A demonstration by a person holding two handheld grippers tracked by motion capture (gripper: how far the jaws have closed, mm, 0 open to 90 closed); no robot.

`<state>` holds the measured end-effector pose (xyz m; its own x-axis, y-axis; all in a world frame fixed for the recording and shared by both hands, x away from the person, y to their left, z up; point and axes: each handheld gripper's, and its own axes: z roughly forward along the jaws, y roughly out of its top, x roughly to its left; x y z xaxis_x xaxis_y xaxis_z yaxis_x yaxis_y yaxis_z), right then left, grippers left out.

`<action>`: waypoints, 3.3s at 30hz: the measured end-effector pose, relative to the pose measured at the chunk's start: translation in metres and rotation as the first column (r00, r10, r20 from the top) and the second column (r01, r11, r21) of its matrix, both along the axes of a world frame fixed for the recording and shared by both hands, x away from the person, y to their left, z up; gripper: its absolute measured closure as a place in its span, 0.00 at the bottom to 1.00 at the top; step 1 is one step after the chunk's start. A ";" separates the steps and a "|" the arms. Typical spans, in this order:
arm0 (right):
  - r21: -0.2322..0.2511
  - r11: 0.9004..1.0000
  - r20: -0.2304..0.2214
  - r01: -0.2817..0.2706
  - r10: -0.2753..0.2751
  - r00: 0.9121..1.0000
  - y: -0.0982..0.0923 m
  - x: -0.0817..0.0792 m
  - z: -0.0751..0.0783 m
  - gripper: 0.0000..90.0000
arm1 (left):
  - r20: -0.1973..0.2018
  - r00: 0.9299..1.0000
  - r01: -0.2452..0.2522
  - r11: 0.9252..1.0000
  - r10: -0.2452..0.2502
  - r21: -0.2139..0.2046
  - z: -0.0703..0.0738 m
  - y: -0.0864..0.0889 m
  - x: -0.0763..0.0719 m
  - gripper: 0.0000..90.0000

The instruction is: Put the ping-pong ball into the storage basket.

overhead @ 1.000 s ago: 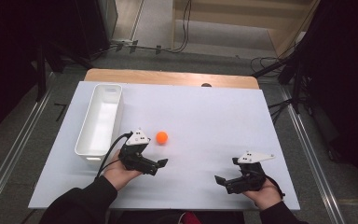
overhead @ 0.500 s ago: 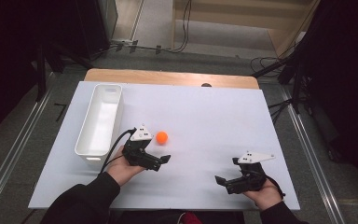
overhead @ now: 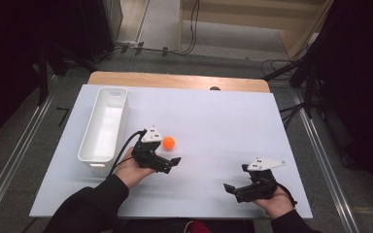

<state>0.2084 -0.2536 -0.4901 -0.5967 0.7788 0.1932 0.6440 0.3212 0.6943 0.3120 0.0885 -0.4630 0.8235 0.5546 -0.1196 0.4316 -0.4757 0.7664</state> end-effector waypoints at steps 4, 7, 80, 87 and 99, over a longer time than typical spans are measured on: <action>0.000 1.000 0.001 0.000 0.000 1.000 0.000 0.000 0.000 0.00 | 0.001 1.000 -0.010 1.000 0.010 -0.006 -0.001 -0.001 0.005 0.00; 0.000 1.000 0.007 -0.003 0.003 1.000 0.000 0.000 0.000 0.00 | 0.000 1.000 -0.017 1.000 0.017 0.000 -0.003 0.000 0.008 0.00; -0.007 0.999 -0.019 -0.040 0.040 0.999 0.005 0.000 -0.001 0.00 | 0.006 0.995 -0.097 0.993 0.096 0.071 -0.048 -0.015 0.051 0.01; -0.009 0.999 -0.019 -0.040 0.040 0.999 0.004 0.000 -0.001 0.00 | 0.020 0.995 -0.097 0.991 0.095 0.088 -0.049 -0.017 0.050 0.06; -0.017 0.999 -0.013 -0.041 0.041 0.999 0.005 0.000 -0.002 0.00 | 0.058 0.990 -0.132 0.982 0.125 0.134 -0.050 -0.020 0.047 0.28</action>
<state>0.2081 -0.2490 -0.4920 -0.6257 0.7571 0.1879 0.6389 0.3592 0.6803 0.3586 0.0680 -0.5127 0.7470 0.6648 0.0039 0.4596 -0.5206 0.7196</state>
